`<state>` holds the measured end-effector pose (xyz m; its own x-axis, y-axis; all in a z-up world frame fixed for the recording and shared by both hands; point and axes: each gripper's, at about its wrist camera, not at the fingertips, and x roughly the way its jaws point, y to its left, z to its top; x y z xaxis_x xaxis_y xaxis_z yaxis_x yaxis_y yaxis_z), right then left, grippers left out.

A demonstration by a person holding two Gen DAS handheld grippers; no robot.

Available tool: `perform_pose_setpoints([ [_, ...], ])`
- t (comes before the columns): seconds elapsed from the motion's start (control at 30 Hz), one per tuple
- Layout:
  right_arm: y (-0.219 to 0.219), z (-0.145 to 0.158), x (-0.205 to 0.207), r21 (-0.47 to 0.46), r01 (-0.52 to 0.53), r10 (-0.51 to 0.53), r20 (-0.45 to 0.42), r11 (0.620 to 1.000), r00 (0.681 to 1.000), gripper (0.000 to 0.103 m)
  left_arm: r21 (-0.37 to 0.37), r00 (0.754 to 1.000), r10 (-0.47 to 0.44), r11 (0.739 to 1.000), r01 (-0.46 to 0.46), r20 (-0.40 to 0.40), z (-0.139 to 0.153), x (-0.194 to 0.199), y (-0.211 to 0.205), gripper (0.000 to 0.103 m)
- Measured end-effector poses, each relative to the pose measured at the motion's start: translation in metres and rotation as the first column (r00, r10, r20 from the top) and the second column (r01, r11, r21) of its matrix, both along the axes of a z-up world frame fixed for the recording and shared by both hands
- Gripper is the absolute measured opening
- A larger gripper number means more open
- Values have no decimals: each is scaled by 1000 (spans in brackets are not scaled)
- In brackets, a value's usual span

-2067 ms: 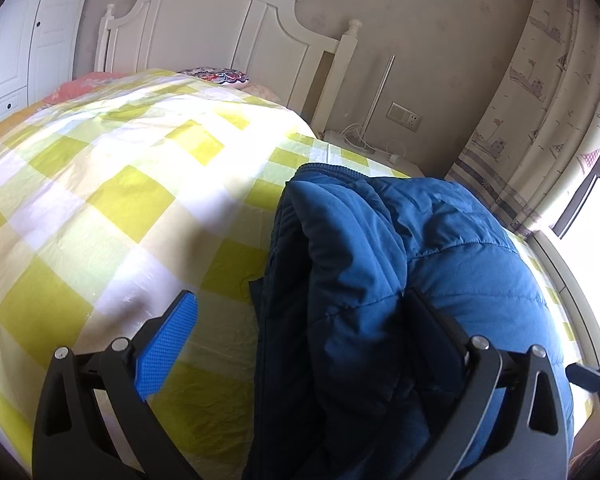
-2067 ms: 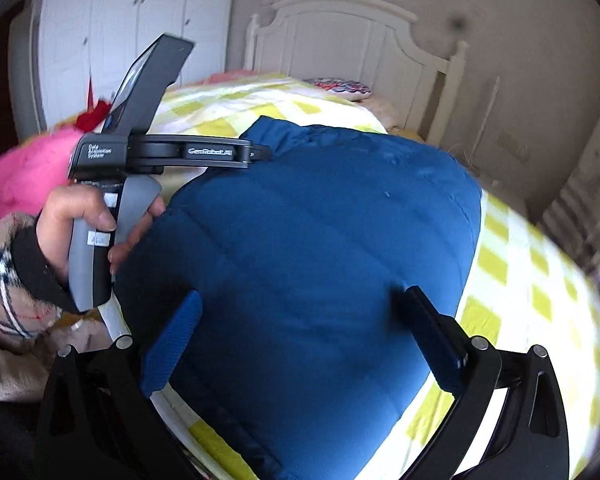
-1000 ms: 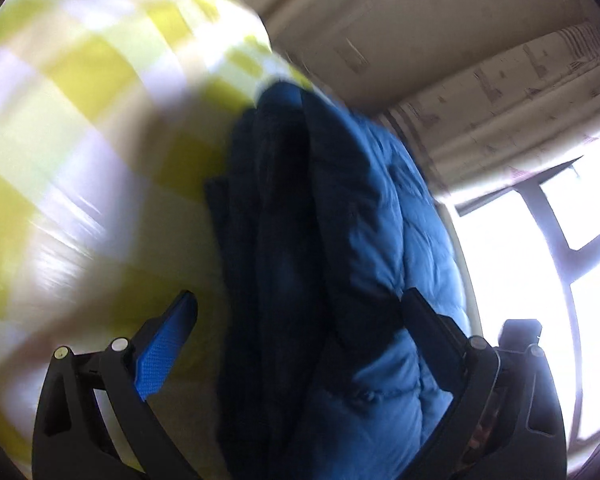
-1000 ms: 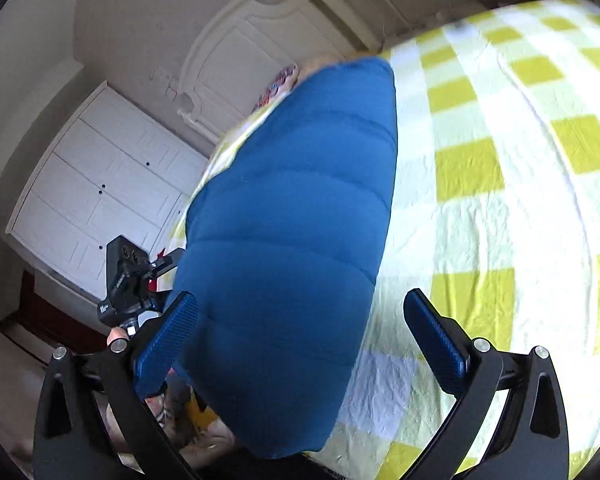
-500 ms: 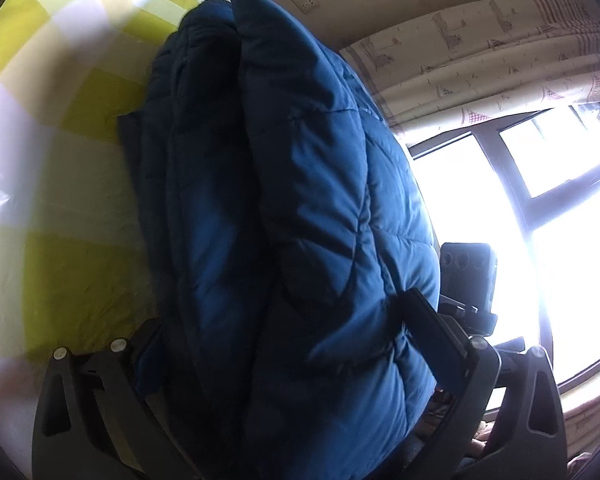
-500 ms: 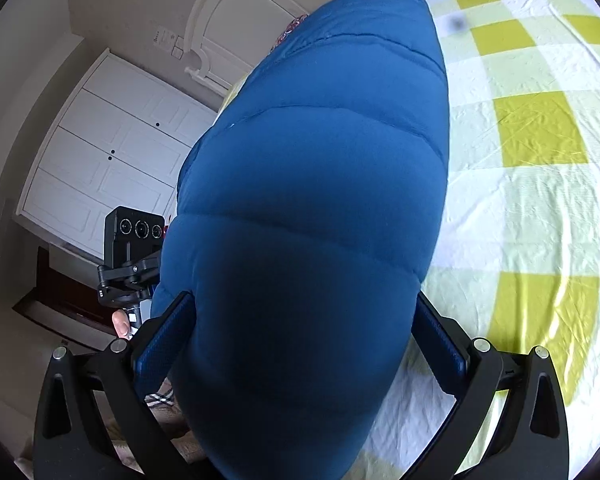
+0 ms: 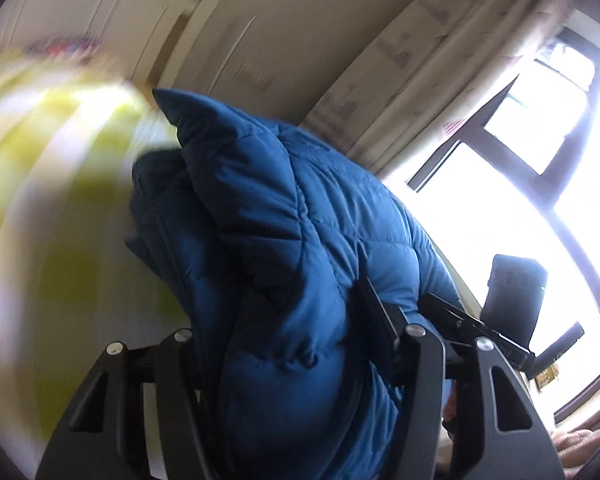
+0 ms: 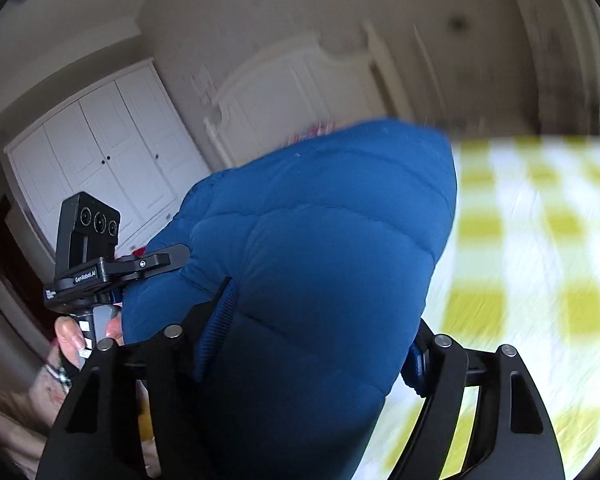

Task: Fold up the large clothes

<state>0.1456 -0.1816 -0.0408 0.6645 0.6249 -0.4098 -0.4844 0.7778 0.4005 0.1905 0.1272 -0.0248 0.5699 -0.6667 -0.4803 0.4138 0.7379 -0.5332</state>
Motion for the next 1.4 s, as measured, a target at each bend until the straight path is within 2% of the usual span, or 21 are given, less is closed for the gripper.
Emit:
perform_pose_setpoints([
  [0.23, -57, 50, 54, -2, 118, -117, 134, 993, 984, 73, -31, 994, -48, 998, 51, 94, 47, 82, -52, 59],
  [0.33, -79, 32, 96, -9, 149, -148, 48, 989, 988, 73, -22, 999, -42, 999, 43, 21, 26, 131, -80, 64],
  [0.37, -85, 18, 113, -43, 162, -162, -1, 986, 987, 73, -10, 999, -27, 1000, 27, -47, 5, 152, -92, 65],
  [0.43, -86, -26, 157, -150, 201, -227, -183, 968, 957, 76, 81, 971, 20, 997, -1, -238, -53, 187, -113, 68],
  [0.47, -91, -48, 171, -188, 223, -269, -269, 957, 925, 83, 97, 961, 35, 995, -8, -274, -69, 191, -118, 78],
  [0.5, -102, -51, 170, -113, 256, -278, -282, 960, 918, 87, 51, 970, 46, 998, -35, -239, -74, 187, -115, 80],
  [0.57, -109, -43, 163, -123, 260, -285, -283, 958, 916, 89, 59, 972, 56, 997, -44, -228, -71, 182, -116, 82],
  [0.67, -96, -9, 137, -226, 341, -377, -142, 913, 915, 92, 124, 977, 66, 991, -41, -204, -62, 168, -114, 85],
  [0.77, -69, 12, 108, -191, 307, -319, -36, 932, 947, 98, 145, 977, 102, 987, -75, -188, -55, 145, -121, 90],
  [0.83, -42, 6, 103, -311, 253, -273, -22, 916, 962, 98, 149, 973, 127, 984, -100, -190, -55, 130, -118, 93],
  [0.87, -21, -8, 101, -457, 220, -255, -15, 862, 967, 99, 148, 972, 132, 984, -104, -193, -56, 123, -117, 94],
  [0.9, -7, -15, 95, -531, 236, -255, 39, 814, 966, 99, 167, 971, 136, 981, -103, -195, -56, 116, -115, 96],
  [0.93, 3, -20, 84, -573, 250, -244, 88, 781, 966, 99, 214, 974, 141, 971, -102, -180, -52, 110, -113, 97],
  [1.0, 4, -18, 65, -610, 213, -229, 53, 763, 972, 99, 334, 981, 165, 935, -122, -102, -35, 94, -118, 99],
  [1.03, 2, -15, 53, -627, 206, -229, 46, 751, 972, 97, 455, 978, 207, 870, -189, 12, -20, 75, -120, 99],
  [1.1, -7, 4, 25, -609, 240, -225, 102, 756, 969, 97, 558, 944, 244, 762, -328, 222, 4, 44, -122, 101],
  [1.13, -17, 24, 6, -559, 268, -222, 151, 785, 963, 98, 570, 900, 252, 705, -422, 355, 25, 21, -122, 101],
  [1.17, -21, 44, -10, -512, 296, -225, 198, 806, 954, 98, 553, 859, 267, 674, -491, 437, 43, 3, -122, 101],
  [1.23, -23, 76, -28, -429, 353, -242, 292, 832, 925, 98, 468, 783, 302, 665, -582, 544, 80, -27, -119, 101],
  [1.3, -31, 115, -66, -317, 415, -274, 405, 853, 872, 98, 373, 737, 338, 694, -616, 586, 110, -51, -116, 101],
  [1.4, -45, 152, -96, -210, 452, -306, 493, 867, 815, 98, 278, 709, 384, 728, -627, 591, 139, -77, -117, 101],
])
